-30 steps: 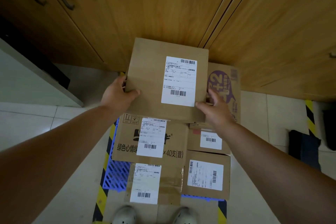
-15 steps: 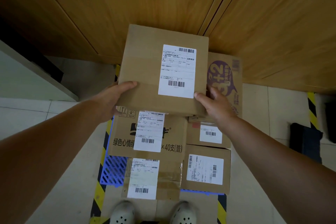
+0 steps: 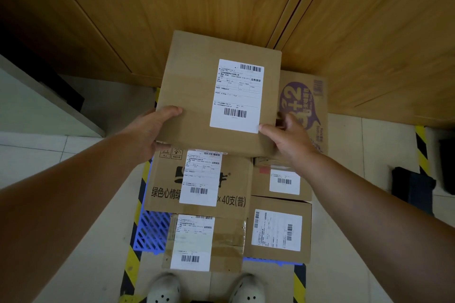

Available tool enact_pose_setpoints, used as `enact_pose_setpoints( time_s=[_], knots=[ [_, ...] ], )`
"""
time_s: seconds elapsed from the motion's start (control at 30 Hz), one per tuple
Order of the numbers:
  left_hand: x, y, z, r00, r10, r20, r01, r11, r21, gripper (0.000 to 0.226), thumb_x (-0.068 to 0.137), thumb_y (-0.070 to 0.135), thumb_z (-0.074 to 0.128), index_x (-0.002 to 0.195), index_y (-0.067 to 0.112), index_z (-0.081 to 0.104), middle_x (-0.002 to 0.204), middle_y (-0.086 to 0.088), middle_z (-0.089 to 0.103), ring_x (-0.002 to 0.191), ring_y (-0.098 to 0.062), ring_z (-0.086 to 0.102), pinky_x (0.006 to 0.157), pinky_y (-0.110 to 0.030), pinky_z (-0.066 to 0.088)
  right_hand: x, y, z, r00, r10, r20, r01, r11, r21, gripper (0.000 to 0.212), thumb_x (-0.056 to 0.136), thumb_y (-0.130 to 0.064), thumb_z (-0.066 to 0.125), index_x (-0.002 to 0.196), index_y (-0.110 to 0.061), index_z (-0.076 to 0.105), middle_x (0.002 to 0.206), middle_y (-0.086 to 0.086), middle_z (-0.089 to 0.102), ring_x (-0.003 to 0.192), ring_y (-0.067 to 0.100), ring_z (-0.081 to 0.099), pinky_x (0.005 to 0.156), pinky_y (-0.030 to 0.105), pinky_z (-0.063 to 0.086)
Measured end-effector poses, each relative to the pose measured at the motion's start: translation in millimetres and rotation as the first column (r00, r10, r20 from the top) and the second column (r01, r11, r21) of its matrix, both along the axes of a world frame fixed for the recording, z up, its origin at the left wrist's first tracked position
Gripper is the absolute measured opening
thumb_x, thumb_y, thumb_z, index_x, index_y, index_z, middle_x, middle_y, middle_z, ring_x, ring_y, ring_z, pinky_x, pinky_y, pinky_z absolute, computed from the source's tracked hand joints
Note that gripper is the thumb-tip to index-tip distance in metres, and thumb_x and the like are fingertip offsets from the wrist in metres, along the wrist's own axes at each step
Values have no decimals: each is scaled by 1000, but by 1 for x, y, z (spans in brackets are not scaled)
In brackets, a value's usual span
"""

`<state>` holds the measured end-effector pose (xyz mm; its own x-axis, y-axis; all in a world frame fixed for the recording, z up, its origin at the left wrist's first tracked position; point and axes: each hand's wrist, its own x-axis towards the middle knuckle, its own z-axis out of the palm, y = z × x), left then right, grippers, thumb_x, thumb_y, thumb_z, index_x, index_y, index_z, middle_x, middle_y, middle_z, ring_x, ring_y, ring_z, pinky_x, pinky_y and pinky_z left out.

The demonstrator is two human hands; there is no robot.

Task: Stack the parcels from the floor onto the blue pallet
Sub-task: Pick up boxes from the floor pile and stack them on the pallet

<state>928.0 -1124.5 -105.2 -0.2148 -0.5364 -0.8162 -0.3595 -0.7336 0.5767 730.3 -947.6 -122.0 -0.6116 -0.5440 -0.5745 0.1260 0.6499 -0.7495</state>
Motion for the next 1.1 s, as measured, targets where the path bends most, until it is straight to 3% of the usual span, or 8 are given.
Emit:
enact_pose_setpoints(
  time_s=[0.1, 0.23, 0.4, 0.5, 0.6, 0.7, 0.87, 1.1],
  knots=[
    [-1, 3, -1, 999, 35, -19, -35, 999, 4, 49, 81, 23, 71, 122, 19, 45, 100, 1, 55, 100, -19, 53, 92, -47, 49, -18, -18, 3, 994, -61, -85, 57, 997, -45, 44, 82, -18, 69, 119, -22, 44, 110, -12, 58, 102, 6, 58, 76, 13, 46],
    [1, 3, -5, 998, 61, -14, -61, 998, 2, 44, 81, 23, 70, 117, 19, 44, 96, 1, 53, 97, -21, 53, 84, -43, 50, -47, -56, 5, 951, -10, -310, 16, 1000, 19, 88, 62, -60, 67, 138, -28, 35, 134, -2, 46, 124, 17, 46, 104, 42, 42],
    [8, 2, -11, 999, 6, -49, -6, 1000, 2, 47, 80, 27, 71, 121, 17, 50, 110, -8, 61, 99, -27, 60, 89, -47, 51, -76, -105, 20, 699, 389, -600, -315, 921, 230, 71, 87, -51, 57, 144, -13, 37, 146, 7, 39, 137, 25, 33, 110, 34, 31],
    [10, 1, -11, 997, -14, -74, 14, 1000, 3, 44, 81, 28, 68, 120, 17, 51, 109, -10, 62, 99, -30, 60, 85, -47, 51, -83, -127, 22, 585, 591, -556, -440, 807, 394, 73, 84, -62, 54, 141, -18, 41, 145, 5, 43, 134, 23, 38, 106, 34, 35],
    [11, 2, -12, 992, -53, -113, 52, 999, -16, 44, 83, 27, 66, 122, 15, 50, 109, -12, 61, 98, -30, 60, 78, -43, 51, -85, -146, 28, 494, 723, -483, -506, 691, 517, 71, 74, -76, 51, 120, -22, 59, 121, 1, 62, 110, 21, 58, 84, 32, 49],
    [13, 1, -16, 992, -47, -117, 43, 998, -36, 45, 82, 27, 67, 123, 15, 51, 111, -12, 61, 100, -31, 59, 87, -47, 49, -84, -168, 36, 399, 822, -406, -581, 570, 582, 55, 70, -75, 57, 99, -28, 60, 102, -5, 64, 94, 15, 58, 72, 28, 43],
    [12, 2, -19, 992, -22, -127, 14, 998, -59, 47, 80, 28, 69, 122, 15, 53, 105, -11, 64, 95, -31, 62, 79, -43, 51, -78, -203, 30, 439, 891, -116, -680, 414, 605, 98, 63, -72, 67, 141, -19, 41, 143, -1, 47, 129, 19, 46, 107, 33, 37],
    [13, 7, -18, 993, 17, -115, -30, 993, -116, 41, 83, 27, 67, 120, 15, 53, 100, -7, 65, 89, -23, 62, 64, -31, 46, -78, -206, 27, 462, 887, -5, -724, 380, 575, 134, 33, -86, 65, 146, -22, 33, 147, 0, 42, 133, 21, 41, 113, 40, 32]
  ],
)
